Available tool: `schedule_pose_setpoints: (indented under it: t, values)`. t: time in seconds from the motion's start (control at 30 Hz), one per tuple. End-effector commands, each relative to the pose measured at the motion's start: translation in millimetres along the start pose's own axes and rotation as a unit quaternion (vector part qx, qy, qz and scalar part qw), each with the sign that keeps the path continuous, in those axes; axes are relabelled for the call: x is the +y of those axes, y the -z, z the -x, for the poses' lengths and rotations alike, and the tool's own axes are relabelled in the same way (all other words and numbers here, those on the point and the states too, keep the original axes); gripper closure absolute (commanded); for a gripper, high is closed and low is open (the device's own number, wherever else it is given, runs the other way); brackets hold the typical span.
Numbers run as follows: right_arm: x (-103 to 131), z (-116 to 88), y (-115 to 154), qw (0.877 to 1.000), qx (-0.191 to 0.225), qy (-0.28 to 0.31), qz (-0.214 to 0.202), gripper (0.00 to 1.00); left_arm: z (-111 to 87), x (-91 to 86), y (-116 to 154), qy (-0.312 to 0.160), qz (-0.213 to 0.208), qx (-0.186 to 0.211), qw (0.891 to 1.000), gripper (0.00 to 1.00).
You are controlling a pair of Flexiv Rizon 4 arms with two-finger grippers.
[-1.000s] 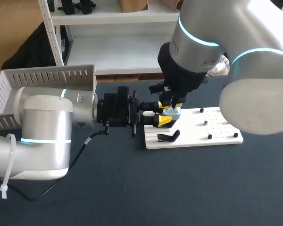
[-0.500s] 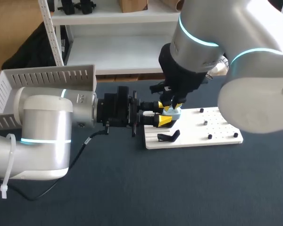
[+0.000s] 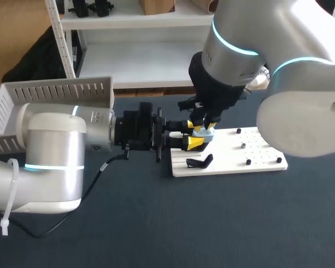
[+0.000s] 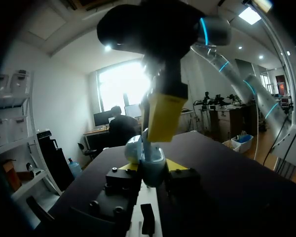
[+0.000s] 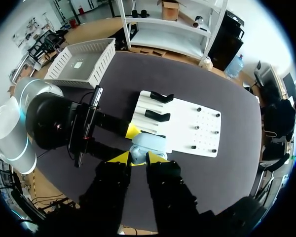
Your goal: Pick up each earbud case from the left stands, insert the matching earbuds, close the lid, and place the case in the box.
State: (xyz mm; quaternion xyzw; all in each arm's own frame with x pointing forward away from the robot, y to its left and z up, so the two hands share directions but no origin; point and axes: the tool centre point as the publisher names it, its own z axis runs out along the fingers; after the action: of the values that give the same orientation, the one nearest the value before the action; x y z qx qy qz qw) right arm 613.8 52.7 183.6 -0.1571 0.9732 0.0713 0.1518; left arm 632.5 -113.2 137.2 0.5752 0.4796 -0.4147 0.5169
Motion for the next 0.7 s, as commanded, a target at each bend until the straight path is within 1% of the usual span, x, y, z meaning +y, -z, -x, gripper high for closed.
schedule_pose_setpoints:
  t: [0.03,0.4,0.7]
  values:
    - [-2.5,0.6,-1.7,1.0,0.001,-0.001,0.001,1.0,-0.8,-0.5,0.2,-0.001,0.0,-0.001,1.0,1.0]
    - [-4.0,-1.8,-4.4,1.0,0.006,0.001,0.003,1.0,-0.8,-0.5,0.2,-0.001,0.0,-0.001,1.0,1.0]
    - [-1.3,-1.7,-9.0,1.0,0.02,0.017,0.001,1.0,-0.8,-0.5,0.2,-0.001,0.0,-0.001,1.0,1.0]
